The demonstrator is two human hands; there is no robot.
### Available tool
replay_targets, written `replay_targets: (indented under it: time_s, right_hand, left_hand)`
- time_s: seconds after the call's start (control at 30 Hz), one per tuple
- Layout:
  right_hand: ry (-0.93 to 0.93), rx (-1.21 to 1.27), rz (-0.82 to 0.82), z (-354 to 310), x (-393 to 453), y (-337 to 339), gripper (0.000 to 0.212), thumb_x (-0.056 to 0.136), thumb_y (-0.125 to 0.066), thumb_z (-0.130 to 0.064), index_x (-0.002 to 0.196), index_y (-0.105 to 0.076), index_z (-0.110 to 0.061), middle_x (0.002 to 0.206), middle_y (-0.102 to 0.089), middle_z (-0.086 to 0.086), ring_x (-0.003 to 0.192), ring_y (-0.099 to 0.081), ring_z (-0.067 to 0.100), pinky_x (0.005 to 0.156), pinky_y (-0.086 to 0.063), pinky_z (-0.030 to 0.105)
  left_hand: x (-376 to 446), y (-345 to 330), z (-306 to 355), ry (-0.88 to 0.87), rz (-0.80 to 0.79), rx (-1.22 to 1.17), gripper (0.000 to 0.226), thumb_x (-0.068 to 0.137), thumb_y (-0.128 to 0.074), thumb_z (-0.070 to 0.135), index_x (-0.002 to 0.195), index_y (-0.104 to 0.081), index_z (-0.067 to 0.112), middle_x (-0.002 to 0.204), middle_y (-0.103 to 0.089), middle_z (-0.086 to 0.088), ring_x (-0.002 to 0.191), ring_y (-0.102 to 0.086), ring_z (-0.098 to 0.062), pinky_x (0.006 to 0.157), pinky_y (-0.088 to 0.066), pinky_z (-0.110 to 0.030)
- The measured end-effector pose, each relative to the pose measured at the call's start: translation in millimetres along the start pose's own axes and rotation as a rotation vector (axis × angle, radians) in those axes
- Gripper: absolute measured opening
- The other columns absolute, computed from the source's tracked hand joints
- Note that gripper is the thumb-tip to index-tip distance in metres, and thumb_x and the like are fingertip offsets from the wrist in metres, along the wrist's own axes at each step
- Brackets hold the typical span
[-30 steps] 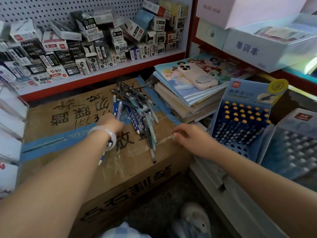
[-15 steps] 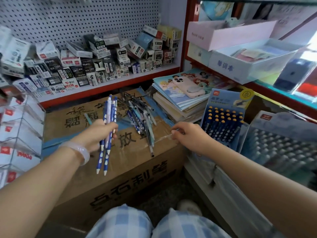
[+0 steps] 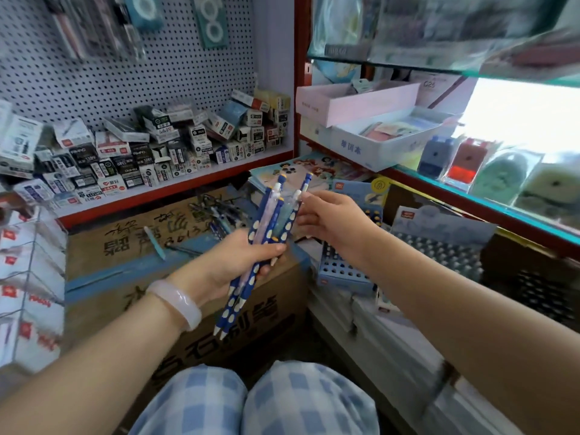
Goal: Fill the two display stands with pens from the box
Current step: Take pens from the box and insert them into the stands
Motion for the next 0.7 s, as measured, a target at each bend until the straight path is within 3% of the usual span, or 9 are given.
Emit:
replay_targets:
  time_s: [0.2,0.33,0.57,0.7]
  right_hand:
    - [0.068,0.031,0.196,-17,-18,56,0.013,0.095,-0.053,-0.017,0.099,-0.059,-0.006,0.079,-0.062,0.006,0.064,-0.060,0.009,0.063,-0.056,0.017]
    - [0.109,-0.011,0.408,-23,-25,106,0.018,0.095,-0.055,-0.016,0.110,-0.053,-0.007,0.084,-0.066,0.006,0.062,-0.064,0.009,0.061,-0.057,0.019]
    - [0.122,-0.421,0.526,-2,-28,151,0.003,0.095,-0.052,-0.015,0.096,-0.050,-0.015,0.094,-0.066,0.011,0.083,-0.067,0.022,0.081,-0.057,0.040]
    - [0.182,-0.742,0.514,4,-22,150,0.004,0.094,-0.052,-0.015,0.097,-0.050,-0.012,0.089,-0.060,0.006,0.083,-0.060,0.022,0.068,-0.049,0.033]
  left_hand:
    - [-7,-33,13,-0.021,0.002,-0.044,0.011,0.092,-0.053,0.008,0.087,-0.062,0.003,0.060,-0.061,-0.001,0.041,-0.046,-0.005,0.040,-0.039,-0.016]
    - [-3,-29,11,-0.018,0.125,-0.045,0.015,0.093,-0.053,0.011,0.099,-0.060,-0.001,0.049,-0.049,-0.001,0.038,-0.046,-0.005,0.040,-0.039,-0.015]
    - [9,-18,6,-0.075,0.249,-0.154,0.009,0.092,-0.054,0.014,0.088,-0.060,0.007,0.065,-0.052,-0.004,0.041,-0.051,-0.005,0.043,-0.044,-0.017]
    - [13,-21,5,-0.138,0.256,-0.062,0.009,0.092,-0.054,0.013,0.086,-0.059,0.009,0.065,-0.053,-0.005,0.042,-0.053,-0.003,0.046,-0.047,-0.015]
Point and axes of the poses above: each hand's wrist, its own x-axis towards the middle knuckle, its own y-axis out of the back of the hand, z = x × y, the point moved 9 cm from there along x, towards the middle knuckle
